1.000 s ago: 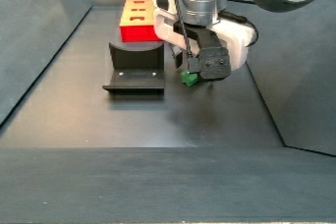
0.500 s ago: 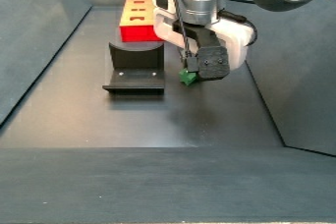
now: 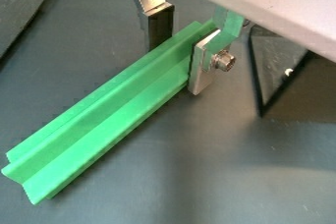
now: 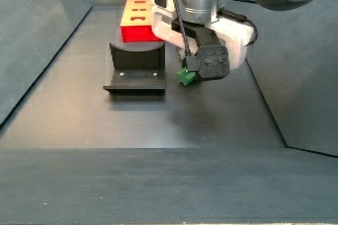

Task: Pick up the star object. Move up. Place the star object on the fixture. Regrasp the star object. Move to above the board. Insert the star object.
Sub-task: Pick up the star object, then move up, then place the star object on the fixture.

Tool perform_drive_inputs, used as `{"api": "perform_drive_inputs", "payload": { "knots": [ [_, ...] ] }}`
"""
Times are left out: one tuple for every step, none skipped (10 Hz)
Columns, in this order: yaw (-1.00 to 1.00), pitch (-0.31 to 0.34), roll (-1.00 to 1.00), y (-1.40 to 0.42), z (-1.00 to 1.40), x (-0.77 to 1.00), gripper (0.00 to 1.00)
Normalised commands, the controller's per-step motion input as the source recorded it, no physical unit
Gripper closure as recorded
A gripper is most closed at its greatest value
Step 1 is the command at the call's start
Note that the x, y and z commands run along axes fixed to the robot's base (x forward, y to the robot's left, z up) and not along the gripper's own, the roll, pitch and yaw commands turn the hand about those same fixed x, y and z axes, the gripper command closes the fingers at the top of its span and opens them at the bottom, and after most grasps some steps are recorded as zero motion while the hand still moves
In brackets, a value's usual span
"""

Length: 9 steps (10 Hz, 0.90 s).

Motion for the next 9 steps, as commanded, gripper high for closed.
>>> {"api": "perform_drive_inputs", "payload": {
  "knots": [
    [0.00,0.000,0.00,0.00,0.00,0.00,1.00],
    [0.00,0.000,0.00,0.00,0.00,0.00,1.00],
    [0.00,0.000,0.00,0.00,0.83,0.00,1.00],
    [0.04,0.004,-0.01,-0.06,0.83,0.00,1.00],
    [0.05,0.032,-0.03,-0.06,0.71,-0.05,1.00],
    [0.04,0.032,-0.05,-0.03,0.60,-0.04,1.00],
    [0.03,0.042,-0.08,-0.01,0.42,-0.03,1.00],
    [0.02,0.046,-0.10,-0.01,0.29,-0.02,1.00],
    [0.00,0.000,0.00,0.00,1.00,0.00,1.00]
  ]
}}
